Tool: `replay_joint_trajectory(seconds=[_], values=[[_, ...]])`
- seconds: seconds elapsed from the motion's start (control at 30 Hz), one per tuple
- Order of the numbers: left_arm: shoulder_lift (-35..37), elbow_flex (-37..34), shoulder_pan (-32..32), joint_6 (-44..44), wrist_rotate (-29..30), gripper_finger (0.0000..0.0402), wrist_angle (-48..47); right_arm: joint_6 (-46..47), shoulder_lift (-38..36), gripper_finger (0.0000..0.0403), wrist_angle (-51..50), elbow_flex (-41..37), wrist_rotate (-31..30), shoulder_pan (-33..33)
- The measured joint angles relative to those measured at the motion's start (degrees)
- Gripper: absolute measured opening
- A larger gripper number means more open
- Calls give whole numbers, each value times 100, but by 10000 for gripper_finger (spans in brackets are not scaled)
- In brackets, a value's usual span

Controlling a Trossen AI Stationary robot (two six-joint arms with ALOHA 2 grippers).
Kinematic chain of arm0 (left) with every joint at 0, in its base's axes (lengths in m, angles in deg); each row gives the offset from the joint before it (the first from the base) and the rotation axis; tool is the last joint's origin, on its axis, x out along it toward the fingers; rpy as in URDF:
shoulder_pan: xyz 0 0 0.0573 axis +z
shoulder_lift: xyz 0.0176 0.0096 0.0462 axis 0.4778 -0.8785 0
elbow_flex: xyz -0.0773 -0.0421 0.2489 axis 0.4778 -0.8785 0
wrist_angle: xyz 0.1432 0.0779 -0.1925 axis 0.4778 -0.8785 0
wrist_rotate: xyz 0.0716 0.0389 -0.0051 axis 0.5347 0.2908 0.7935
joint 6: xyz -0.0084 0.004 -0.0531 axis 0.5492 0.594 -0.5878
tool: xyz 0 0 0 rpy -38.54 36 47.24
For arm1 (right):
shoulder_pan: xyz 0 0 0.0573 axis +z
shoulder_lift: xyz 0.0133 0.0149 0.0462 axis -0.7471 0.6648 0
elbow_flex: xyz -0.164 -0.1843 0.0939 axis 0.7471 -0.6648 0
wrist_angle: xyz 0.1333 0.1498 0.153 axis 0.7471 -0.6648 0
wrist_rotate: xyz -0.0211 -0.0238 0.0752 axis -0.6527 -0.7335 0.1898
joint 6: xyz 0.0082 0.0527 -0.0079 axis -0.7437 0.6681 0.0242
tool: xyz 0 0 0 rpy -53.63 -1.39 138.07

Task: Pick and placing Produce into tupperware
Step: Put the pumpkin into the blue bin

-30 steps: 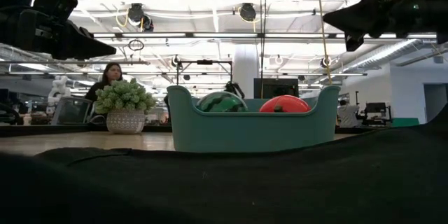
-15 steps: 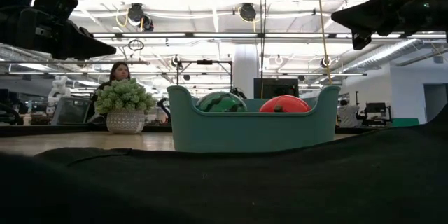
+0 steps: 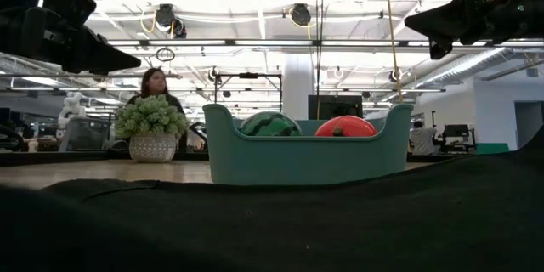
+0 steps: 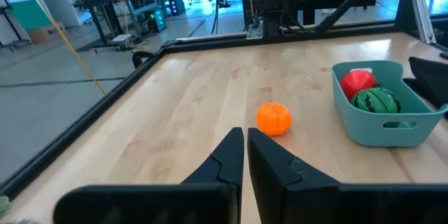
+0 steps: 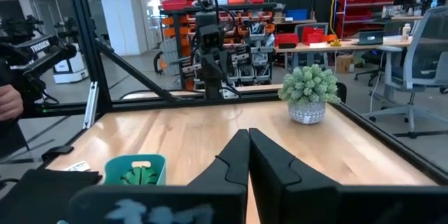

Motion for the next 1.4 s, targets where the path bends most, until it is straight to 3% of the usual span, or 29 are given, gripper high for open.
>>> replay_joint_trajectory(seconds=[0.27, 0.47, 0.8, 1.17, 1.4], values=[[1, 10, 1, -525, 471, 26, 779, -41, 2, 0, 17, 0, 0, 0], [-318, 422, -1, -542, 603, 26, 790, -43, 2, 0, 17, 0, 4, 0], [-2419, 2067, 252, 18, 706, 26, 1043, -298, 2, 0, 11, 0, 4, 2], [-4569, 4120, 808, -81, -554, 26, 999, -327, 4, 0, 7, 0, 4, 2], [-5602, 5430, 1271, -140, -1615, 26, 201, -328, 4, 0, 7, 0, 4, 2]])
